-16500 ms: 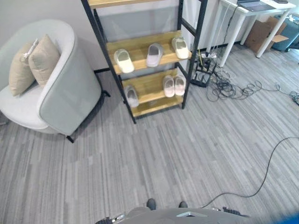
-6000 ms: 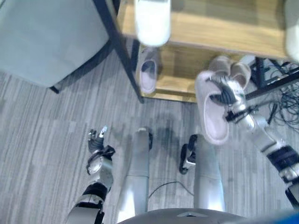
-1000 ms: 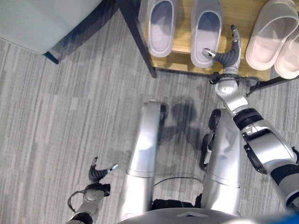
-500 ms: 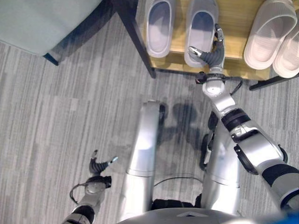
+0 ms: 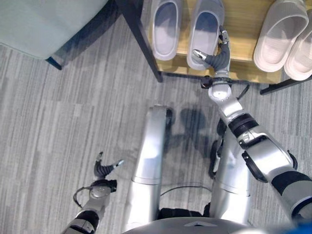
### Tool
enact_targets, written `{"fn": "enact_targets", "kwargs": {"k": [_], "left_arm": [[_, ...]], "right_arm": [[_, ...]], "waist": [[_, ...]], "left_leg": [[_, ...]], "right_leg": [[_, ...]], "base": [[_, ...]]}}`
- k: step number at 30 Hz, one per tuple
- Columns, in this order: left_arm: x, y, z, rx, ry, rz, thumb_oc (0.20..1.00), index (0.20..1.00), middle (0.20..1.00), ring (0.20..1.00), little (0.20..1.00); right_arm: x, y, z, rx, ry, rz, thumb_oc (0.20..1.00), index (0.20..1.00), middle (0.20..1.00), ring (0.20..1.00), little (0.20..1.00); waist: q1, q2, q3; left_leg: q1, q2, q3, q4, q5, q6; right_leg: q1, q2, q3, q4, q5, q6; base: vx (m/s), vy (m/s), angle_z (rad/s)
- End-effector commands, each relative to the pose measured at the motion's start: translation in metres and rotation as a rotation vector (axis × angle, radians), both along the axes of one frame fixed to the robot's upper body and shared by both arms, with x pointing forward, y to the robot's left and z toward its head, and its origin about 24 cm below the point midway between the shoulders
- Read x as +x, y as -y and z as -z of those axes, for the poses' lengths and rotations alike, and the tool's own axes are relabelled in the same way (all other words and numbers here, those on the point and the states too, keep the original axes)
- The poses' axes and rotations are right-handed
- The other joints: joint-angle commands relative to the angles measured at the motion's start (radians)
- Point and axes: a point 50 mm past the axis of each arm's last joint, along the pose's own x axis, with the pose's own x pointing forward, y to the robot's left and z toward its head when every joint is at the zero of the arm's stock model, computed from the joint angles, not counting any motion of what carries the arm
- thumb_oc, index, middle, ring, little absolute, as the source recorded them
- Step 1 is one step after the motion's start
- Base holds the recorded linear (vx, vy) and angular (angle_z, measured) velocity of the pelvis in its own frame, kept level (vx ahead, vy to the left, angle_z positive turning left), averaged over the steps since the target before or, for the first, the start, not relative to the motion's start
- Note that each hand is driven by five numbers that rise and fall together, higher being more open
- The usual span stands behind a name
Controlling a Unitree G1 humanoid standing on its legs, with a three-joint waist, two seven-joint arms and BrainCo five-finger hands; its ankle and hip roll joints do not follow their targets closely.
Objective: Arrange the slippers neatly on the shoe rack.
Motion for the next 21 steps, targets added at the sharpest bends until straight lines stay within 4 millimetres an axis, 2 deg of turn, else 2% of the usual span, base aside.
{"fn": "enact_targets", "kwargs": {"k": [1,11,21], "left_arm": [[-0.015,-0.013,0.002,0.099,-0.07,0.05,1.0,1.0,1.0,1.0,1.0],[-0.012,-0.021,-0.002,0.125,-0.064,0.063,1.0,1.0,1.0,1.0,1.0],[-0.014,-0.02,0.0,0.12,-0.085,0.077,1.0,1.0,1.0,1.0,1.0]], "right_arm": [[-0.002,-0.032,-0.037,0.015,0.106,-0.127,1.0,1.0,1.0,1.0,1.0],[0.011,-0.021,-0.049,-0.066,0.066,-0.091,1.0,1.0,1.0,1.0,1.0],[0.012,-0.031,-0.049,-0.075,0.037,-0.138,1.0,1.0,1.0,1.0,1.0]], "waist": [[0.053,-0.01,-0.01],[0.065,-0.001,-0.01],[0.066,-0.006,-0.01]], "left_leg": [[-0.05,0.002,-0.027,0.036,-0.027,0.012],[-0.05,-0.002,-0.034,0.023,-0.019,0.004],[-0.05,-0.004,-0.038,0.026,-0.024,0.003]], "right_leg": [[0.056,-0.057,0.125,0.138,0.163,-0.084],[0.062,-0.061,0.121,0.13,0.167,-0.082],[0.067,-0.057,0.119,0.124,0.172,-0.082]], "base": [[0.0,0.0,0.0],[0.0,0.0,0.0],[0.0,0.0,0.0]]}}
